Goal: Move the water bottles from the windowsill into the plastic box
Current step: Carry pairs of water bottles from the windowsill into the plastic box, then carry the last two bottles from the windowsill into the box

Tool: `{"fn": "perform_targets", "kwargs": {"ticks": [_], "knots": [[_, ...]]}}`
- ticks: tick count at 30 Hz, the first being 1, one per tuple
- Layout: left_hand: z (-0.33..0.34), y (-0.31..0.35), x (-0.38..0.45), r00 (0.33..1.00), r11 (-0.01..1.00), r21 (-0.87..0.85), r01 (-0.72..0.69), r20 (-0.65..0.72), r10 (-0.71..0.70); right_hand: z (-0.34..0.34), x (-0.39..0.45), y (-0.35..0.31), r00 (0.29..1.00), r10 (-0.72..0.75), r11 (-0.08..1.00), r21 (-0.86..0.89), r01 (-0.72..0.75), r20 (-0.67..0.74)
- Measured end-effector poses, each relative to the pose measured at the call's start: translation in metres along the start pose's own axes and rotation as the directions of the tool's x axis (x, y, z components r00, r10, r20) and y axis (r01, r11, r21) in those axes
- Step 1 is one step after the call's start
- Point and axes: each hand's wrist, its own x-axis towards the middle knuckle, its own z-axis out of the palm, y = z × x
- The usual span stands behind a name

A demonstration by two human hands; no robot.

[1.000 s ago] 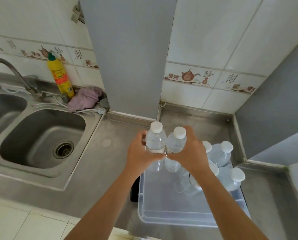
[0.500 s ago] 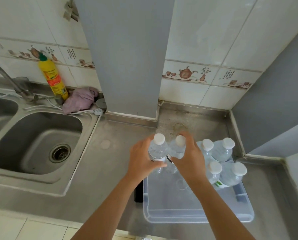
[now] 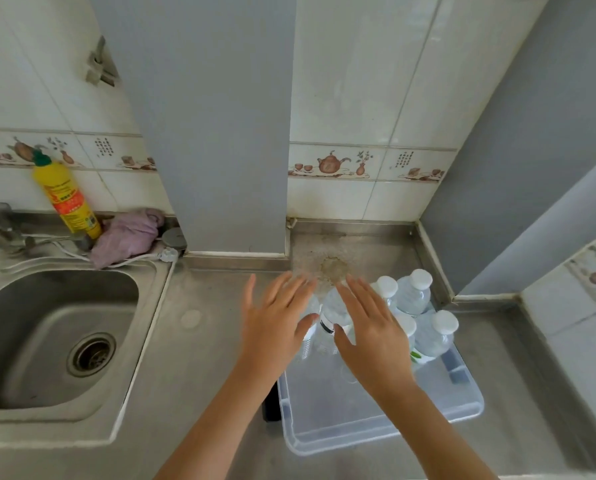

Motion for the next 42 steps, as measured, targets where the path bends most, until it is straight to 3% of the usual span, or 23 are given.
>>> {"fn": "perform_targets", "kwargs": {"ticks": [7,13,21,30,37,42], "knots": [[-0.01,0.005,-0.003,0.999,0.998,0.056,-0.037,0.031,0.035,-0.017,-0.016,-0.007,0.996,0.004,0.999,-0.032,-0.001,0.087],[-0.041,0.049,-0.002,0.994,0.983,-0.164,-0.081,-0.085,0.067,-0.065,-0.052,0.002,0.993,0.104,0.994,-0.027,-0.106,-0.063],[-0.066,0.182,-0.016,0.936,0.907,-0.249,-0.341,-0.181,0.302,-0.152,-0.182,0.058,0.897,0.363,0.915,-0.084,-0.395,-0.253],[-0.091,0.352,-0.103,0.85,0.746,-0.433,-0.506,-0.106,0.515,-0.234,-0.381,0.082,0.695,0.608,0.726,-0.085,-0.682,-0.385],[-0.116,0.469,-0.166,0.693,0.534,-0.552,-0.641,-0.117,0.711,-0.28,-0.515,0.074,0.433,0.736,0.485,-0.04,-0.873,-0.521],[-0.129,0.55,-0.196,0.551,0.342,-0.604,-0.72,-0.198,0.811,-0.306,-0.582,0.073,0.198,0.781,0.251,0.007,-0.968,-0.592]]}}
